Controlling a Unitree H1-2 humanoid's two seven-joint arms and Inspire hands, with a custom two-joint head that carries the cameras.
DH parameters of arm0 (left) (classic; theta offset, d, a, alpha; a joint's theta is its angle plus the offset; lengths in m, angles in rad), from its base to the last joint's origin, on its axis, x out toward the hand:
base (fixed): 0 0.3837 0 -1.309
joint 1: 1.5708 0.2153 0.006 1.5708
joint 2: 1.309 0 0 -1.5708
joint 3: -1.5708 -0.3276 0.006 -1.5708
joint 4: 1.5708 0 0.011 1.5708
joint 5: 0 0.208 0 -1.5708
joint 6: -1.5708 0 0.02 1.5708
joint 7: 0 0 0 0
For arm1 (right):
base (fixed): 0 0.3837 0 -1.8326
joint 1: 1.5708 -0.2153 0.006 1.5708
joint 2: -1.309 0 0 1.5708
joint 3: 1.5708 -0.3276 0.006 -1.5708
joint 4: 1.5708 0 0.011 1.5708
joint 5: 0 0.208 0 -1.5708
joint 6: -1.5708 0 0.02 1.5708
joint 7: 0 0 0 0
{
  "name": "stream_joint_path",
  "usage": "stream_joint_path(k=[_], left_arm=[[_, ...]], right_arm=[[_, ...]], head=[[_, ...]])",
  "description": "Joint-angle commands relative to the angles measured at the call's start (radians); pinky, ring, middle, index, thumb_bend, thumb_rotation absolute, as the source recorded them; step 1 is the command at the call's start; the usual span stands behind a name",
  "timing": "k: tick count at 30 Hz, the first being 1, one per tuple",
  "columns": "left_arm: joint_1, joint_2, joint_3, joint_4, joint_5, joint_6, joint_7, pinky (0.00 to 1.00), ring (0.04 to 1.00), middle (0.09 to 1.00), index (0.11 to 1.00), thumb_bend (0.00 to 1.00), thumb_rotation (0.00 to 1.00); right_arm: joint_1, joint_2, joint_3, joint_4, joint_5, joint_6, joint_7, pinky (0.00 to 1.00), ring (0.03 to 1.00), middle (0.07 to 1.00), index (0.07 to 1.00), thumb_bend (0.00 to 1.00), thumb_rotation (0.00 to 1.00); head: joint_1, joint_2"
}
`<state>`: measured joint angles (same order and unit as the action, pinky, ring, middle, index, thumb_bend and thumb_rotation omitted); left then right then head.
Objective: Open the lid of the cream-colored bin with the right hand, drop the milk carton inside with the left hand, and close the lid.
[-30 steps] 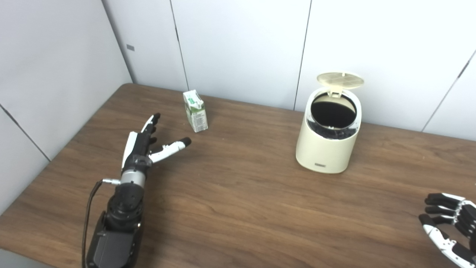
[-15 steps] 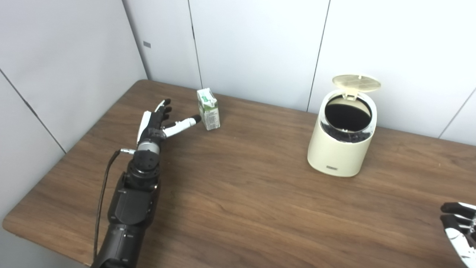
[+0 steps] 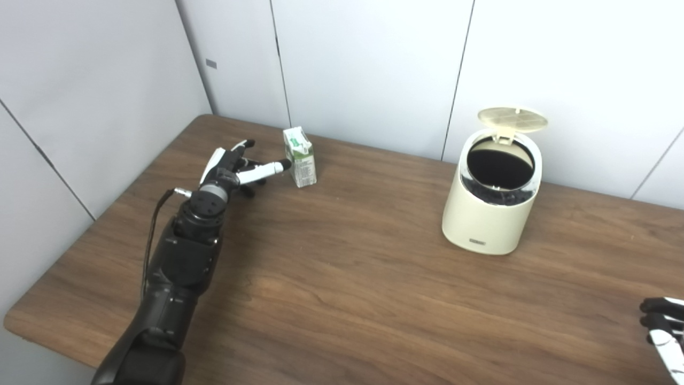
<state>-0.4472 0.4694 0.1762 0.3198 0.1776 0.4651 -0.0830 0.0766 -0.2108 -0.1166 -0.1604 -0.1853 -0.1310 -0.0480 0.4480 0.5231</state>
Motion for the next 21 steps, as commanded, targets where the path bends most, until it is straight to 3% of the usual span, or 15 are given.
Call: stream_joint_path(k=[1, 5, 10, 14, 18, 21], left_arm=[[-0.05, 0.035, -0.015, 0.028, 0.0, -0.031, -0.002, 0.76, 0.904, 0.953, 1.0, 1.0, 0.44], [-0.079, 0.037, -0.024, 0.096, -0.017, -0.053, 0.0, 0.74, 0.887, 0.94, 1.0, 1.0, 0.43], [-0.117, 0.03, -0.029, 0.162, -0.044, -0.05, -0.005, 0.87, 0.978, 0.997, 1.0, 1.0, 0.4], [-0.138, 0.028, -0.051, 0.183, -0.038, -0.043, -0.005, 0.77, 0.905, 0.963, 1.0, 1.0, 0.39], [-0.157, 0.029, -0.08, 0.194, -0.031, -0.053, -0.008, 0.89, 0.976, 0.996, 1.0, 1.0, 0.4], [-0.168, 0.031, -0.099, 0.202, -0.025, -0.078, -0.005, 0.85, 0.947, 0.981, 1.0, 1.0, 0.4]], right_arm=[[-0.014, -0.004, -0.005, -0.024, -0.017, -0.04, -0.018, 0.42, 0.555, 0.602, 0.563, 0.27, 0.55], [-0.009, 0.006, -0.004, -0.031, -0.013, -0.028, -0.015, 0.42, 0.558, 0.607, 0.563, 0.29, 0.56], [0.003, 0.013, 0.0, -0.052, -0.024, -0.009, -0.011, 0.42, 0.563, 0.61, 0.568, 0.29, 0.58], [0.007, 0.017, 0.0, -0.052, -0.03, -0.016, -0.012, 0.41, 0.561, 0.609, 0.568, 0.29, 0.57], [0.011, 0.021, 0.003, -0.069, -0.049, 0.008, -0.01, 0.42, 0.564, 0.61, 0.571, 0.29, 0.59], [0.01, 0.023, 0.002, -0.063, -0.054, -0.002, -0.015, 0.41, 0.558, 0.606, 0.568, 0.28, 0.59]], head=[[-0.004, 0.0], [-0.014, -0.007], [-0.029, -0.014], [-0.035, -0.017], [-0.038, -0.022], [-0.037, -0.025]])
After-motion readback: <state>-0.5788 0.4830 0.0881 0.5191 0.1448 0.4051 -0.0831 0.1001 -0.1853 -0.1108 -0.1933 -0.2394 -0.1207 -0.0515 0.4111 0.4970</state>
